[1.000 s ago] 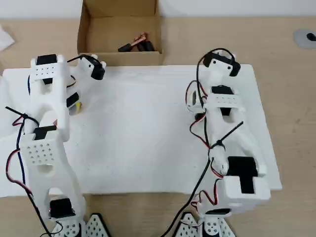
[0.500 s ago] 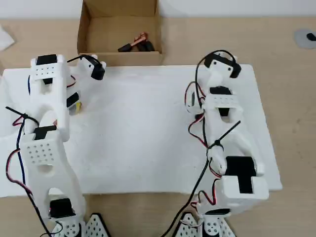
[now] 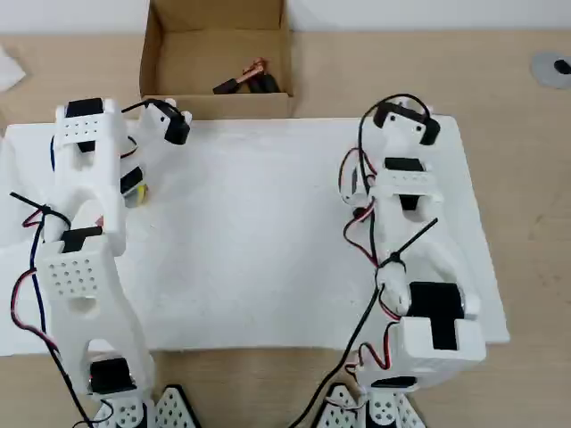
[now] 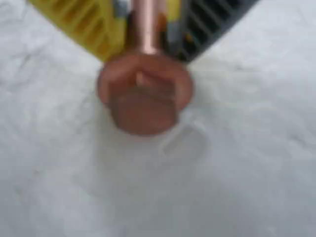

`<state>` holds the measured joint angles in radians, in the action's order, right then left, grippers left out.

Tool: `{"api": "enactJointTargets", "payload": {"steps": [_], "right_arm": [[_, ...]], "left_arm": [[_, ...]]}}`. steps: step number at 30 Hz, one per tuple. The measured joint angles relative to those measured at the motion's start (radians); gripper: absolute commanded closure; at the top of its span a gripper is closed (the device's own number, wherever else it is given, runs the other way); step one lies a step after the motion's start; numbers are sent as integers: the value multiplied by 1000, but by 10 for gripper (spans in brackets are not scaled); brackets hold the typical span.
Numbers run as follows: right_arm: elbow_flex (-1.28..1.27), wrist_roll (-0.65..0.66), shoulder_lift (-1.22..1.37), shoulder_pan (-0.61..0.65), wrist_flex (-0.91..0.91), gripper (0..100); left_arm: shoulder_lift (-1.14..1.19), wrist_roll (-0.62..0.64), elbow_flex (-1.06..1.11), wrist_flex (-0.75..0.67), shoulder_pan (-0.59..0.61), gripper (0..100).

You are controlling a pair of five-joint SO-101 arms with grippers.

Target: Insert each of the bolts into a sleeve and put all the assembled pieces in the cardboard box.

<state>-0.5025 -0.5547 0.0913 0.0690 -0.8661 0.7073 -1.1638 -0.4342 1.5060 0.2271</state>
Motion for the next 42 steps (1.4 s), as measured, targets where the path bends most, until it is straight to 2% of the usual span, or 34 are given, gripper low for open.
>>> {"api": "enactJointTargets", "payload": {"steps": [3,9,17,23,29,42], "right_arm": [[2,14,0,52,-18,701],[35,18,8,158,-147,699],[48,18,11,178,-181,699],[51,15,11,115,-181,699],[51,14,11,103,-173,699],[46,15,17,-61,18,699]], "left_arm": [[0,0,0,0,0,990],[0,0,0,0,0,990],[0,0,0,0,0,990],[0,0,0,0,0,990],[0,0,0,0,0,990],[0,0,0,0,0,990]]}}
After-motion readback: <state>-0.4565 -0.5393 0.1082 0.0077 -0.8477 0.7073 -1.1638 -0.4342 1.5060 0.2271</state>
